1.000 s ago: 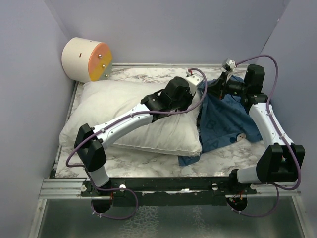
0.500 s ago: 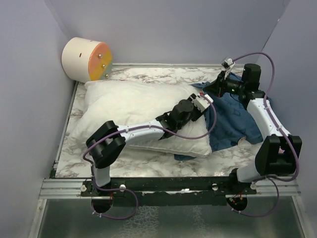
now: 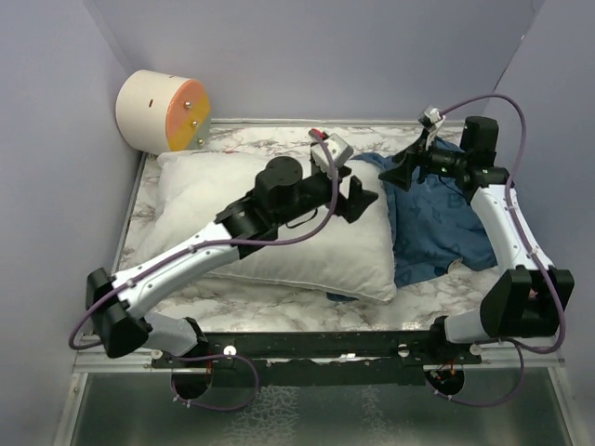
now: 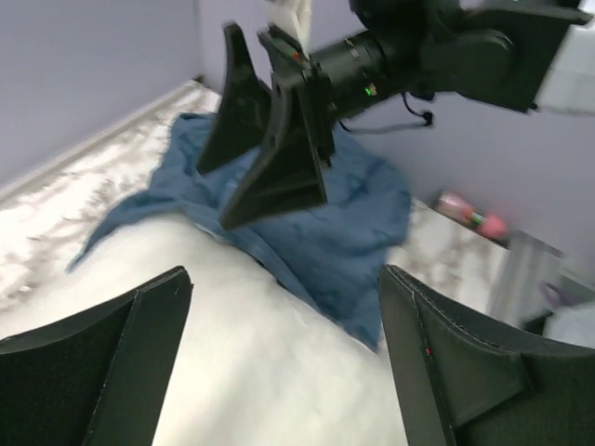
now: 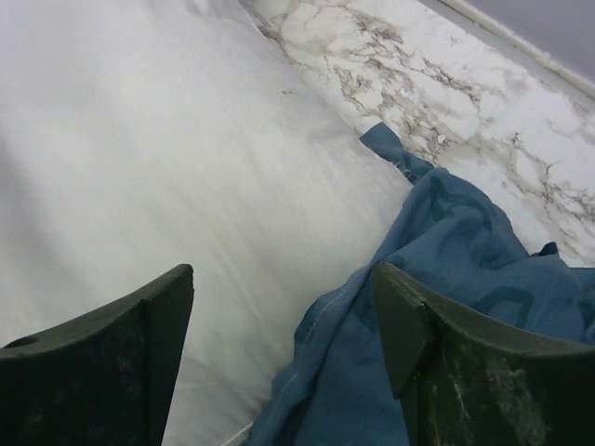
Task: Put the pillow into the pillowcase
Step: Stuff the pillow into the pillowcase.
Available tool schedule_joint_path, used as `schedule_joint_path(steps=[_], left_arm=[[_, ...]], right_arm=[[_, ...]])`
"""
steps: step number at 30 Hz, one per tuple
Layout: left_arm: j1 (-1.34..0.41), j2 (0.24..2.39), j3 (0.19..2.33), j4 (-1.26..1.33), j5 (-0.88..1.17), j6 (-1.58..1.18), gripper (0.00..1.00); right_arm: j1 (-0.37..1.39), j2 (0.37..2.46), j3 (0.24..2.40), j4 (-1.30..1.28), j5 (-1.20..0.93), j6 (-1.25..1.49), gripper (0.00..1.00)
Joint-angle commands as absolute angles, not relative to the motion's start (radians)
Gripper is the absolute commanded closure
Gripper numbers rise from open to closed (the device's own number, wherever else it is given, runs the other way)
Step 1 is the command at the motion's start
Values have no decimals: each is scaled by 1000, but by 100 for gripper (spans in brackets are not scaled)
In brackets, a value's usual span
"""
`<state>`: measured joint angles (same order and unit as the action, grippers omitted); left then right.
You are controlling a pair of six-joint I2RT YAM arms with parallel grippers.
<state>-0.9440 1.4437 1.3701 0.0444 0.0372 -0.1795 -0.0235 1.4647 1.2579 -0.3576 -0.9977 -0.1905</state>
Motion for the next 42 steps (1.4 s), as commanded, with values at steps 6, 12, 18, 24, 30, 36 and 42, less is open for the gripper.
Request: schedule_joint_path(steps=[6,12,18,24,30,36,42], left_arm=[[-1299,1207,1029,-31,-72,-97,16],[-1520,1132,739,237,-271,221,12],[-1522,1144,735,229,-285,427,5],[-1495,1272,833,176,-277,630,3],[-1348,1403,999,38,-140,680,2],[-1255,1477,1030,48,53,753,2],[-1226,1566,1008,127,83,766,4]], right_arm=[[-51,1170,1151,-528,-974,-283,14],[-167,1019,896,-393,-1000,-231,14],[-201,1005,821,-368,-942,-235,15],[-201,1028,799,-351,-856,-208,16],[-201,990,749,-340,-894,-256,12],[-201,950,676,-314,-1003,-308,13],[-201,997,729,-391,-1025,-369,13]])
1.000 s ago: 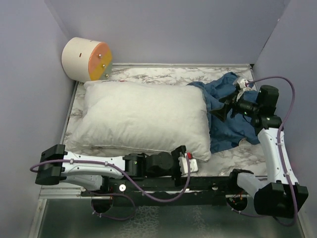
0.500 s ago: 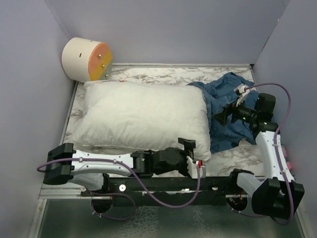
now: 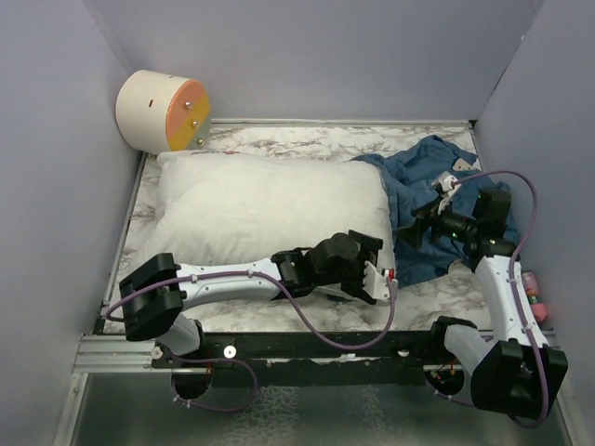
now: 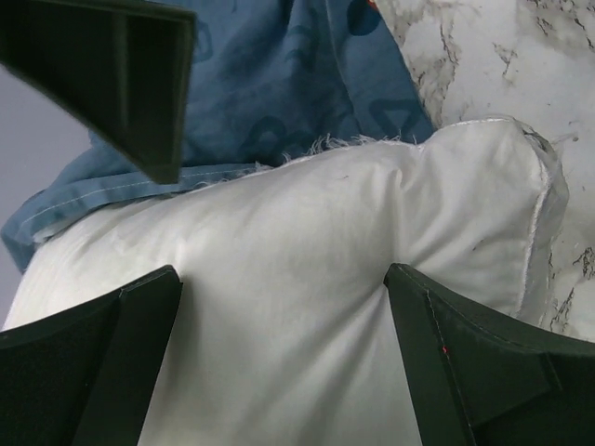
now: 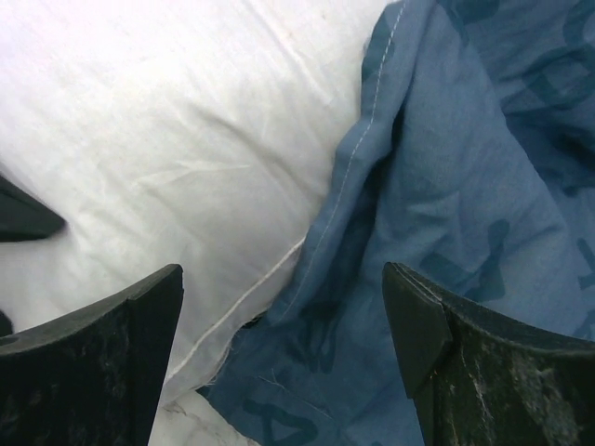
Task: Put the pillow into the pillowcase
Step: Stuff the pillow into the pillowcase.
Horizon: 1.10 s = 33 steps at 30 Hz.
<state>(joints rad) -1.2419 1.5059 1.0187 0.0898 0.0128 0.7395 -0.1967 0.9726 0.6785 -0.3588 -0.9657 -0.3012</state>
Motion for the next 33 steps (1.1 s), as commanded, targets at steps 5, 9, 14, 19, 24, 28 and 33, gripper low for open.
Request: schedule_joint_path(steps=[5,9,14,19,24,28,33], left_arm=[[-1265,1519,935,154,15,740,6],[-1333,1523,920,149,-78,799,6],[-1341,1570,928,161,-155,794,6],[-1337,1616,958,152,-238,767,6],[-1321,1642,983,133,-252,744,11],[-1298,1669,1016,128,-282,699,22],[-1263,1690,1067,93,-287,629,43]], right_arm=[[-201,1036,758,-454,-1060,-443,14],[-201,1047,744,-435,-992,-436,18],[-200,1094,728,-427,-934,-456,47],[-199,1177,748,-465,-890,-504,64],[-183,1256,774,-487,-919,-523,64],[-124,1311,789,-491,-900,-521,60],[-73,1371,806,-460,-830,-459,55]])
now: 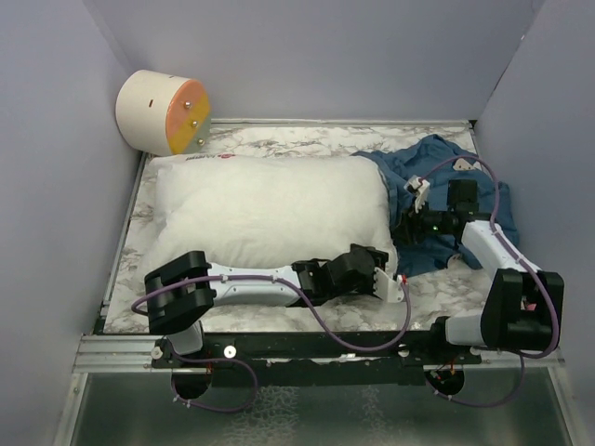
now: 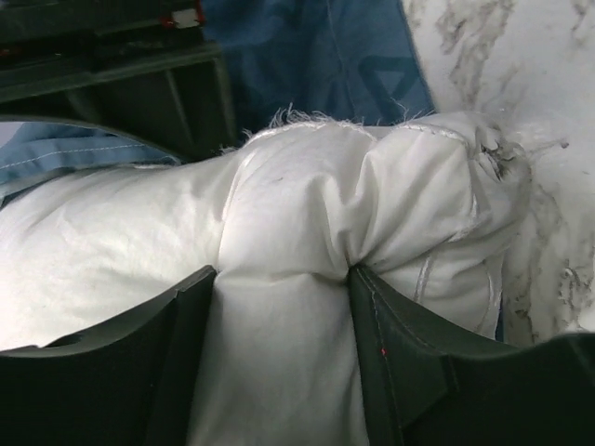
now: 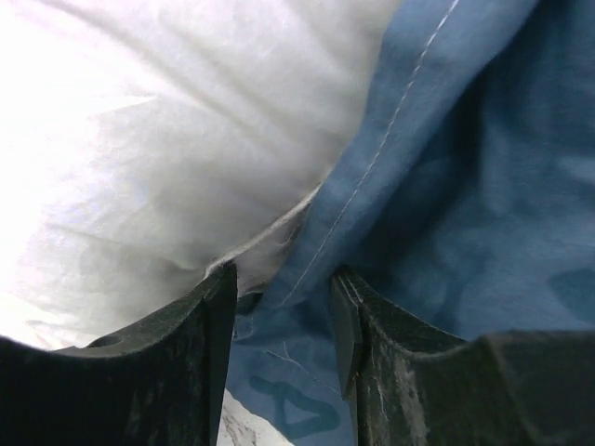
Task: Put the pillow into the pillowcase
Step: Stuff the pillow into the pillowcase.
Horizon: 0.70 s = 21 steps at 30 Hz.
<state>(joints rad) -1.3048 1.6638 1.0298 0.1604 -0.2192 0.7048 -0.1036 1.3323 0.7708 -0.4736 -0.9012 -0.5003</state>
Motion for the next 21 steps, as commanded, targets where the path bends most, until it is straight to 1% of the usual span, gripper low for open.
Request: schedule_joint_path(steps=[1,3,4,6,7,9,10,13,14,16,18,21], left_arm=[[-1258,1690,1074,89,-287,620,48],[-1250,1690,1084,82,-283,599,59],[-1244,1690,1088,79,-277,586,66],[-1235,1714,1095,77,-262,565,79],[-1231,1716,1097,75,-254,555,87],[-1224,1717,1104,69,-241,540,98],[-1220,1718,1107,67,-238,534,100],[-1209,1717,1112,61,-225,519,100],[-1204,1715,1115,59,-218,514,100],[-1193,1712,1122,52,-203,500,100],[-1182,1709,1125,50,-191,484,100],[-1161,1707,1129,49,-173,466,100]], right_arm=[[-71,1383,811,-455,-806,-443,55],[-71,1398,815,-435,-745,-405,55],[-71,1405,815,-425,-713,-385,55],[-71,1411,812,-405,-692,-361,55],[-71,1411,811,-396,-689,-349,55],[-71,1415,807,-381,-690,-326,55],[-70,1418,807,-379,-694,-322,55],[-69,1423,815,-384,-709,-317,56],[-69,1422,817,-384,-709,-313,59],[-69,1418,817,-381,-708,-305,67],[-69,1413,818,-383,-717,-300,81],[-69,1399,829,-402,-730,-326,97]])
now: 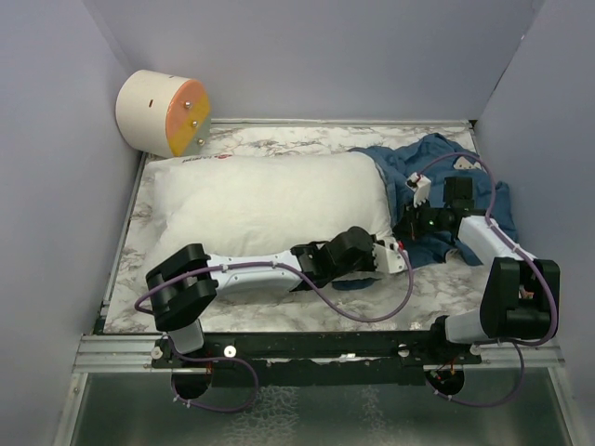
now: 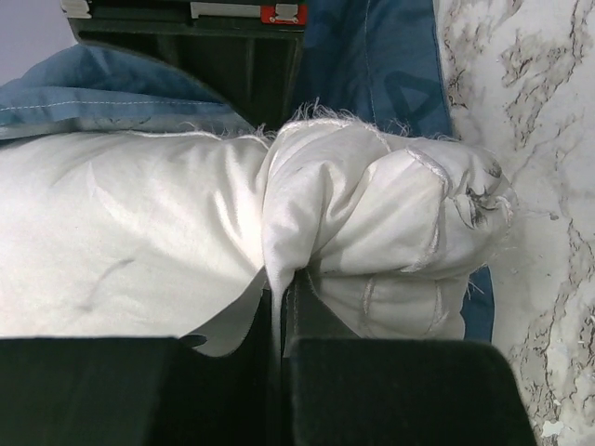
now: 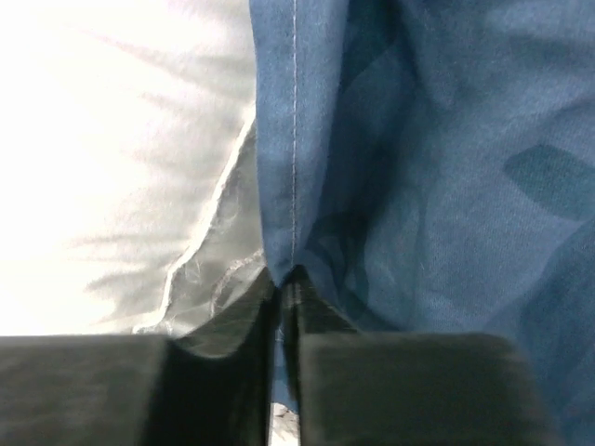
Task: Put the pillow into the pillowcase
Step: Stuff the pillow into the pillowcase.
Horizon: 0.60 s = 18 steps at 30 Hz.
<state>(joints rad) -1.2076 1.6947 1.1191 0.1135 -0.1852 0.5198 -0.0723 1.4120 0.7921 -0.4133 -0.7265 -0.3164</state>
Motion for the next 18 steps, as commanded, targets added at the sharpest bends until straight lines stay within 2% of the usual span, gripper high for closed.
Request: schedule_joint_path(steps=[1,10,18], left_arm=[[-1156,1707,1129,47,-173,464,100],[-1067,1732,1182,24,-181,352,100],[-935,1744,1242,17,-104,113,100]], right_arm=[[-70,1381,829,-403,-728,-335,99],[-88,1209,791,-395,-806,-397,99],[-89,1200,804,-482,-1085,-509,99]])
